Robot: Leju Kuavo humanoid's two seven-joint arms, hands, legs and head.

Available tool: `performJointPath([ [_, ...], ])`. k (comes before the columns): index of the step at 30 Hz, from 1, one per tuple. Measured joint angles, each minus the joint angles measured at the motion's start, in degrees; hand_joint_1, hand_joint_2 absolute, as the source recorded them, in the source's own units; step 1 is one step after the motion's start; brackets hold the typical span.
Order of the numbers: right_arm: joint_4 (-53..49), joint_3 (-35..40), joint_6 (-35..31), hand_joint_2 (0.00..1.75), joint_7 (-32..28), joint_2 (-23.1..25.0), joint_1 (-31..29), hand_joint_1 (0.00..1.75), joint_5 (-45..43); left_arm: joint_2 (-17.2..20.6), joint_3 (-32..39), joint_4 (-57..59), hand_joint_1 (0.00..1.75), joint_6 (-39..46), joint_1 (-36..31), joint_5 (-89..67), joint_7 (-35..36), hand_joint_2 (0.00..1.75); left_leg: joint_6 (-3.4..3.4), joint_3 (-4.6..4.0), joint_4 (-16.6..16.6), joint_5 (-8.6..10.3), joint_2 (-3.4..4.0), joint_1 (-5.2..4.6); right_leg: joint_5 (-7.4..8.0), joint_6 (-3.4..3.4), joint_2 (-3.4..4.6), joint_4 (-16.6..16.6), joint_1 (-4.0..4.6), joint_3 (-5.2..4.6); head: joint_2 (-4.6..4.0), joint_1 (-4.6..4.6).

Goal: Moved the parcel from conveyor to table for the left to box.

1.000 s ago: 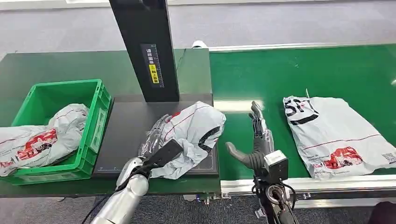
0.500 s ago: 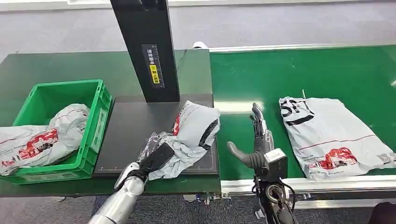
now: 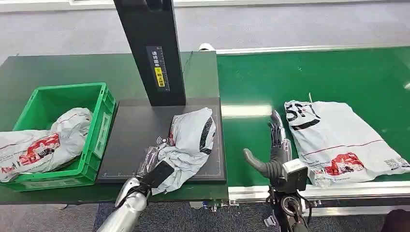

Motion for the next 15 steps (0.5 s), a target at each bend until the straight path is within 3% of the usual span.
performJointPath([
  [10, -0.90, -0.94, 0.24, 1.75, 0.00, 0.24, 1.01, 0.00, 0.24, 1.01, 0.52, -11.26, 1.75, 11.39, 4.49, -1.03, -4.48, 1.75, 0.00, -0.22, 0.01, 0.01, -0.01, 0.00, 0.00, 0.00, 0.00, 0.00, 0.00, -0.21, 0.00, 0.00],
  [15, -1.11, -1.44, 0.50, 1.75, 0.00, 0.24, 1.39, 0.00, 0.07, 2.80, 0.61, -21.07, 1.75, 17.90, 5.63, -6.89, -2.09, 1.75, 0.00, -0.30, 0.01, 0.01, -0.01, 0.00, 0.01, 0.00, 0.00, 0.00, 0.01, -0.30, 0.00, -0.02],
])
